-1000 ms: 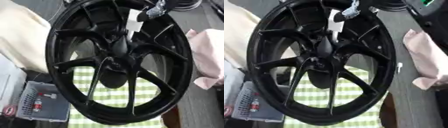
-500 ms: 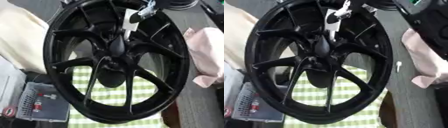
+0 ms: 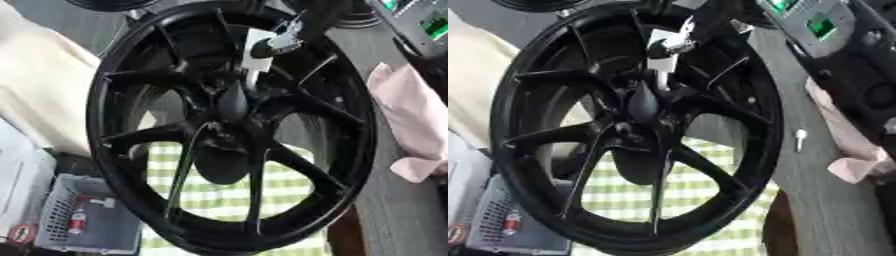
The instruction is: Pull the pin out of the wheel hub.
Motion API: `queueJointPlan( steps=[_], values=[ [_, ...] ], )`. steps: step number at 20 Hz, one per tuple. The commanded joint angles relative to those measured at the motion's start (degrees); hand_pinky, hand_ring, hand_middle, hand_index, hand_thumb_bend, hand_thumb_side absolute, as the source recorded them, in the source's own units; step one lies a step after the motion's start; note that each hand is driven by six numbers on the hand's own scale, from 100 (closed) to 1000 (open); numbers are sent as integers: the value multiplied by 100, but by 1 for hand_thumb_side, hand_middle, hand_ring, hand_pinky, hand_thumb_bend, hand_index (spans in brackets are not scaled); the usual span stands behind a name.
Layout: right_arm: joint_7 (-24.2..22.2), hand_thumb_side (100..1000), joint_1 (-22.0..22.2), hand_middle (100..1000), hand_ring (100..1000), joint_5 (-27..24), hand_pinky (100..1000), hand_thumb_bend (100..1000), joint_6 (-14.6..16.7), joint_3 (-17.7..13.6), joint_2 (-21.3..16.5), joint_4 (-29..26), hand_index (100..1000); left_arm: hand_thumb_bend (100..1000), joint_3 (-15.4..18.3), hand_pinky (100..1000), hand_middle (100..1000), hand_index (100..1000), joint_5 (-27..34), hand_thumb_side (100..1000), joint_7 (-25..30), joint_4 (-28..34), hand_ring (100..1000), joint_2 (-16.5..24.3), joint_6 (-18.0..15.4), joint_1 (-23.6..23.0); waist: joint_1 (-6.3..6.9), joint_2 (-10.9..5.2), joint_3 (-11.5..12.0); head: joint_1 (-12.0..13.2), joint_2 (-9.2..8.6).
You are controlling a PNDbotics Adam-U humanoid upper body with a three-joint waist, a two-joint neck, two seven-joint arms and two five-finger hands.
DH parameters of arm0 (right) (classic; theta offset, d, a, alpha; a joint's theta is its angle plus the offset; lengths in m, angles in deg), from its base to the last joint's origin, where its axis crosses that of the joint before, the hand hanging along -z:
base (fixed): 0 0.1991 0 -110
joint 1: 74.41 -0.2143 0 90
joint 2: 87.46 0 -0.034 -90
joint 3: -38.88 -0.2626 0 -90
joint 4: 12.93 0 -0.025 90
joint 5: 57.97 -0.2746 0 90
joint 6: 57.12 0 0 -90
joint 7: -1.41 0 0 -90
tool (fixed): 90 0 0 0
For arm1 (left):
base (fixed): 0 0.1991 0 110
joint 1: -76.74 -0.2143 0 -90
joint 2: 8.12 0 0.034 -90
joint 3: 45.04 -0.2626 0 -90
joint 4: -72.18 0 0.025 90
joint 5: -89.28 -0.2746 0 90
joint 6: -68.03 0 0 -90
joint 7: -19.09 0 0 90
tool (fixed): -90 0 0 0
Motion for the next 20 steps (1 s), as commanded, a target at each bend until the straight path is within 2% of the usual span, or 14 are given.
queueJointPlan(
  steps=[1,3,7,12,20],
  values=[
    [49,492,98,734,781,-93,903,535,139,-277,137,-315,844,695,159,607,510,670,-44,524,-111,-22,645,178,2,-166,14,-307,-123,197,-11],
    [-59,482,273,733,781,-26,902,539,202,-339,408,-579,844,696,227,606,509,669,-60,523,-184,-18,644,227,-27,-342,-7,-354,-238,328,5],
    [-121,462,434,734,783,292,903,567,-16,-271,761,-812,843,697,330,605,509,669,-73,523,-316,-28,644,282,-35,-559,-64,-374,-394,516,-2],
    [-97,462,462,734,783,459,903,567,-86,-198,860,-840,843,697,360,605,509,669,-70,523,-369,-25,644,306,-38,-630,-83,-375,-447,574,-5],
    [-135,468,505,743,792,840,906,585,-242,-94,1041,-714,849,697,375,605,508,669,-44,523,-390,-39,643,315,-42,-633,-111,-279,-497,613,-38]
  ],
)
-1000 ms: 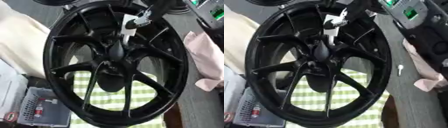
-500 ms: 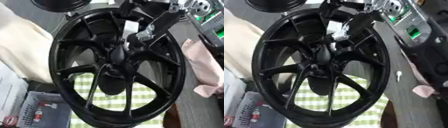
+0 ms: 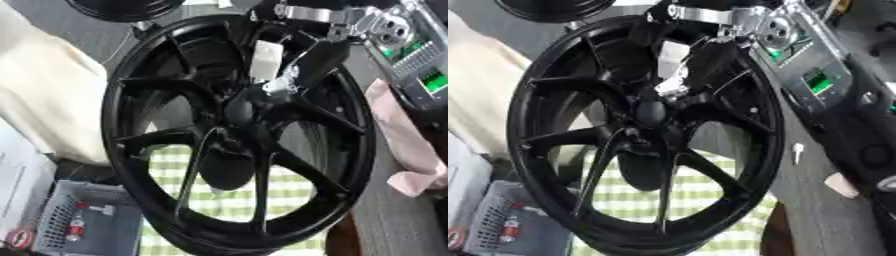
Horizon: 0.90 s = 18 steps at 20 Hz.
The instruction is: Pull the pin out of the wheel hub.
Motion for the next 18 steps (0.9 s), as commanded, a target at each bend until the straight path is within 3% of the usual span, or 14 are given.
queueJointPlan(
  steps=[1,11,18],
  values=[
    [38,468,-60,745,794,150,907,585,-61,-48,-14,-3,851,697,65,605,508,669,-2,523,-25,51,643,156,-6,21,29,-67,-5,6,-55],
    [635,451,75,750,802,301,910,591,-345,-176,81,48,856,697,76,605,507,669,7,525,-32,38,643,117,-8,16,49,-13,2,-24,-238],
    [1070,444,65,746,797,160,908,587,-543,-358,70,-111,854,696,73,605,507,669,23,525,-17,29,643,108,-11,21,93,21,25,-17,-248]
  ],
)
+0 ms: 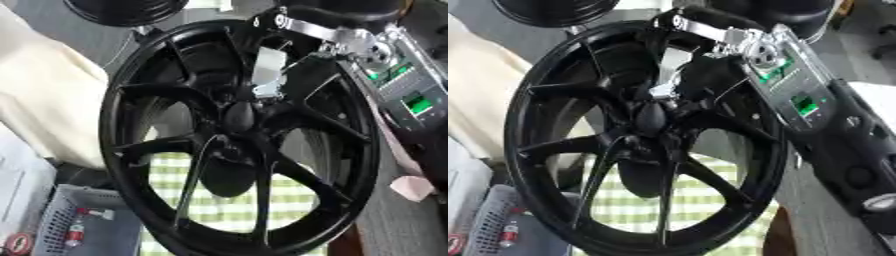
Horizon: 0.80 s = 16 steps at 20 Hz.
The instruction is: Pull the pin out of the wheel hub.
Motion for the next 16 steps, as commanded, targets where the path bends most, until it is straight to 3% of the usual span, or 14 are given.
queueJointPlan(
  steps=[1,16],
  values=[
    [166,445,-89,747,798,-16,907,586,-66,-139,-86,-159,854,696,58,605,507,669,16,526,1,61,643,106,-12,30,62,-78,5,29,-53],
    [-3,446,26,747,781,377,901,588,-6,-159,-124,-20,853,694,63,606,507,668,41,527,5,65,644,83,-17,22,66,-16,10,44,-83]
  ],
)
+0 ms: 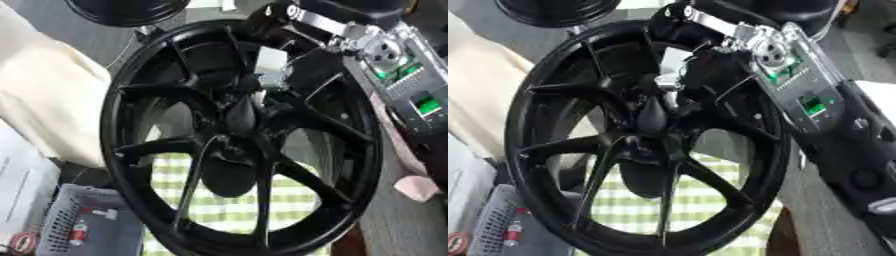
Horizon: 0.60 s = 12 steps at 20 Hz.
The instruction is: Pull the pin out of the wheel hub.
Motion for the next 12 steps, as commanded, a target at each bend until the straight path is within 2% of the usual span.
queueJointPlan(
  steps=[1,12],
  values=[
    [-59,446,-67,746,781,127,900,588,39,-83,-128,2,853,694,61,606,507,668,38,527,2,68,644,82,-13,26,30,-64,10,3,-92],
    [-58,436,-26,743,777,417,894,575,125,-145,-114,246,850,694,28,605,506,668,71,529,43,59,643,60,-5,42,57,23,47,-97,-130]
  ],
)
